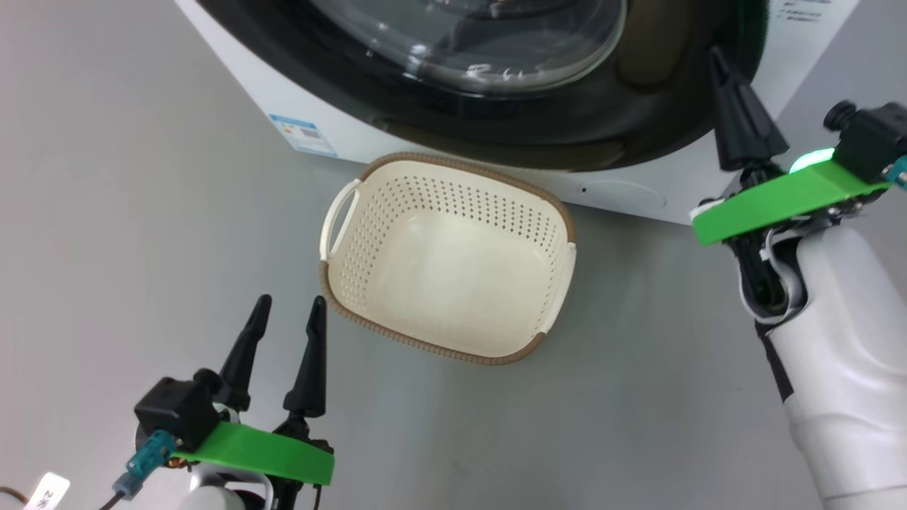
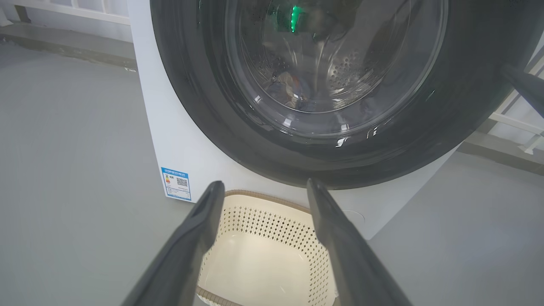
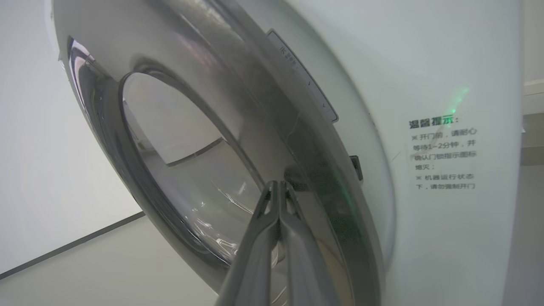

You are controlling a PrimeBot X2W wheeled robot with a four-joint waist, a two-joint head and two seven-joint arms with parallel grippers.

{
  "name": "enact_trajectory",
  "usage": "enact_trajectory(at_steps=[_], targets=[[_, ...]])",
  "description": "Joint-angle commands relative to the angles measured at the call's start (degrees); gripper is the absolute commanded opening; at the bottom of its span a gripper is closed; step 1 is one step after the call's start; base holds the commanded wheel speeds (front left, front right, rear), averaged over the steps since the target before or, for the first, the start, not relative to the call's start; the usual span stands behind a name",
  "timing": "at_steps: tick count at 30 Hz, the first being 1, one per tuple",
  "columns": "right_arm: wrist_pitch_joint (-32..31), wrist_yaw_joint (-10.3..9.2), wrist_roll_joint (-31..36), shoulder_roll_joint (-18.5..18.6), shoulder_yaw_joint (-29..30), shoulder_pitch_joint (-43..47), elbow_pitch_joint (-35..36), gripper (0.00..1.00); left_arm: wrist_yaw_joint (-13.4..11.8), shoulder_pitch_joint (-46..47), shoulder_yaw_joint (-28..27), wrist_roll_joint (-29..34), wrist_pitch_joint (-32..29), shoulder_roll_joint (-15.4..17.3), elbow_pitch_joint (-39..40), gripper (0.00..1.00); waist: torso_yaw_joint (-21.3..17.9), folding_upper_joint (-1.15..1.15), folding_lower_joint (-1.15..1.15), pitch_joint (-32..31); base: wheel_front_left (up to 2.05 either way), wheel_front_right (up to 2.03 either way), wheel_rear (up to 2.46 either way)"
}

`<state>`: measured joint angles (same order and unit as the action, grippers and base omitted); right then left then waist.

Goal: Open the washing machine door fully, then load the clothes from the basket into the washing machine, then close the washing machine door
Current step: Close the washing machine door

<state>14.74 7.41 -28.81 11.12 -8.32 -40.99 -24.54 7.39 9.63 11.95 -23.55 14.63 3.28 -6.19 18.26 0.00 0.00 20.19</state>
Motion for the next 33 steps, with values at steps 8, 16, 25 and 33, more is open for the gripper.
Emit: enact_trajectory(at_steps=[8,16,25,33], targets=[[0.3,0.08,0.9,-0.4,5.0,-5.5,0.5,0.0,0.1,2.7,-0.2,-0.8,0.4,0.5,1.6,1.0,3.1,0.0,0.0,3.5,0.0,0.0,0.0],[0.3,0.08,2.0,-1.5,4.0,-4.1,0.8,0.0,0.1,3.1,-0.7,-0.7,0.4,0.5,0.7,1.0,2.4,0.0,0.0,2.8,0.0,0.0,0.0],[0.3,0.08,0.9,-1.9,-0.9,6.1,1.2,1.0,0.1,1.1,-2.5,-0.4,0.4,2.5,-2.6,1.0,-1.7,0.0,0.0,-2.2,0.0,0.0,0.0],[0.3,0.08,0.5,-2.0,-1.6,14.3,1.3,1.0,0.1,-0.9,-4.3,-0.6,0.4,5.4,-5.7,1.0,-6.3,0.0,0.0,-6.6,0.0,0.0,0.0]])
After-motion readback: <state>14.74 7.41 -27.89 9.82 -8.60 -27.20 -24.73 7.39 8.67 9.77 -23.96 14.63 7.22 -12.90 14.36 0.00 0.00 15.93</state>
